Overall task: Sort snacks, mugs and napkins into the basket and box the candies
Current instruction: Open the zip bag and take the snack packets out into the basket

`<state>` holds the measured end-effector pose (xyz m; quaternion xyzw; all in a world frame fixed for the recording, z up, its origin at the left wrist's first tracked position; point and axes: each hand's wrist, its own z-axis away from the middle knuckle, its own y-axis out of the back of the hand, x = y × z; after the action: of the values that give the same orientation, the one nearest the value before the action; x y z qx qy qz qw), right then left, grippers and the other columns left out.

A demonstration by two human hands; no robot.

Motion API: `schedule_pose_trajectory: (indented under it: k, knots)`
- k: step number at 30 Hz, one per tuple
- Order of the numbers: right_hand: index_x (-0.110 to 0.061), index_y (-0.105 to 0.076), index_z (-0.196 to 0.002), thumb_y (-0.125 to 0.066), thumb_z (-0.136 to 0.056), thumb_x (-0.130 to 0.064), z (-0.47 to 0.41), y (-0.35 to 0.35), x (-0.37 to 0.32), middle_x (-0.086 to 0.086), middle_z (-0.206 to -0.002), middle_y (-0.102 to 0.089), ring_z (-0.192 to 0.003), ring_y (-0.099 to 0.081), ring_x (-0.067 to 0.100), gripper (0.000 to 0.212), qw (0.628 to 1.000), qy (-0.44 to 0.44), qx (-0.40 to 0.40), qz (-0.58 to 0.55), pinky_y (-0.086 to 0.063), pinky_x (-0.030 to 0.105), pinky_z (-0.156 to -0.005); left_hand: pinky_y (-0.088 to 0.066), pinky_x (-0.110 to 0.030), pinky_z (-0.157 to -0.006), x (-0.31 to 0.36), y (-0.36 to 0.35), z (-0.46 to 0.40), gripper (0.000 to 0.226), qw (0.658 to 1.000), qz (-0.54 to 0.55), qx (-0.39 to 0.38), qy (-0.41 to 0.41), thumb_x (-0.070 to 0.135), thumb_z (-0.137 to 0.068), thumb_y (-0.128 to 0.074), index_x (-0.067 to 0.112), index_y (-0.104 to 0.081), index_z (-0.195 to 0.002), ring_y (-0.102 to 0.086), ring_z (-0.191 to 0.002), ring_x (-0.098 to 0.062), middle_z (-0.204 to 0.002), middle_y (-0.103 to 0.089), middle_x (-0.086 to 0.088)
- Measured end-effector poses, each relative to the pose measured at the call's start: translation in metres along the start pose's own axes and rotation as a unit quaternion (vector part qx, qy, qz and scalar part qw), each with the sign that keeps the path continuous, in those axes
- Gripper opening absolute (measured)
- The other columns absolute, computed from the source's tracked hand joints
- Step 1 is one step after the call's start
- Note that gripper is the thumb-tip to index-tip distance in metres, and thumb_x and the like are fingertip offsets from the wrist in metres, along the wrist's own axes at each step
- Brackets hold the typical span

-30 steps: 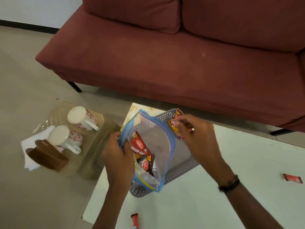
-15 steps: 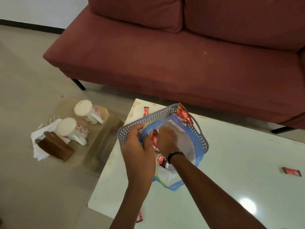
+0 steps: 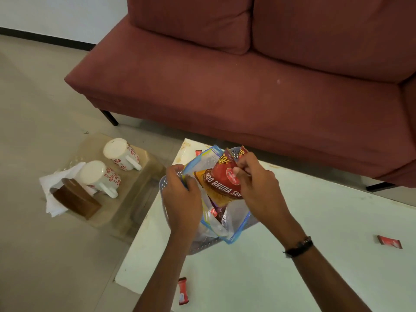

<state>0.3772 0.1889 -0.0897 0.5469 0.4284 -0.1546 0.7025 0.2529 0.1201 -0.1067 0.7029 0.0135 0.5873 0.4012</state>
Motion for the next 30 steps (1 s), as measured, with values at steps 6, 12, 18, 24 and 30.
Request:
schedule_pose_trajectory:
  k: [6,12,18,24,30]
  knots:
    - [-0.016,-0.046,-0.091,-0.051,-0.096,-0.026,-0.008,0.037,0.003,-0.002,-0.089,-0.065,-0.08,-0.064,0.007,0.012,0.998,0.003,0.031,-0.063,-0.05,0.01,-0.053,-0.036,-0.008,-0.042,0.008,-0.003,-0.005,0.031,0.999,0.001,-0.022,0.038,0.018,-0.09,-0.053,0.011,-0.046,-0.12,-0.051,-0.082,-0.012,-0.118,-0.059,-0.014]
    - [-0.019,-0.049,-0.089,-0.055,-0.093,-0.021,-0.024,0.099,0.009,-0.002,-0.078,-0.065,-0.07,-0.06,0.014,0.007,0.983,0.02,0.179,-0.018,-0.046,0.026,-0.059,-0.029,-0.015,-0.053,0.006,-0.002,-0.002,0.037,0.997,0.006,-0.042,0.061,0.013,-0.083,-0.06,0.01,-0.048,-0.118,-0.051,-0.083,-0.019,-0.111,-0.06,-0.013]
    - [-0.011,-0.05,-0.096,-0.045,-0.095,-0.016,-0.045,0.069,0.084,0.018,-0.089,-0.067,-0.083,-0.063,0.037,0.007,0.979,-0.085,0.111,0.148,-0.045,0.038,-0.067,-0.031,-0.009,-0.052,-0.001,0.002,0.012,0.035,0.996,0.028,-0.063,0.061,0.01,-0.085,-0.059,0.009,-0.047,-0.118,-0.051,-0.082,-0.018,-0.098,-0.054,-0.002]
    - [-0.008,-0.047,-0.109,-0.047,-0.095,-0.03,-0.051,0.001,0.136,0.017,-0.11,-0.066,-0.096,-0.065,0.034,0.025,0.967,-0.152,-0.035,0.203,-0.048,0.035,-0.072,-0.035,-0.012,-0.057,-0.008,0.002,0.015,0.035,0.996,0.047,-0.057,0.049,0.01,-0.084,-0.061,0.01,-0.048,-0.117,-0.052,-0.085,-0.018,-0.102,-0.054,0.0]
    - [-0.009,-0.05,-0.118,-0.051,-0.093,-0.038,-0.052,-0.018,0.152,0.013,-0.117,-0.064,-0.102,-0.065,0.028,0.038,0.941,-0.148,-0.057,0.299,-0.053,0.037,-0.083,-0.036,-0.009,-0.058,-0.009,0.0,0.019,0.035,0.996,0.05,-0.05,0.046,0.008,-0.084,-0.062,0.009,-0.048,-0.116,-0.052,-0.087,-0.017,-0.103,-0.054,0.001]
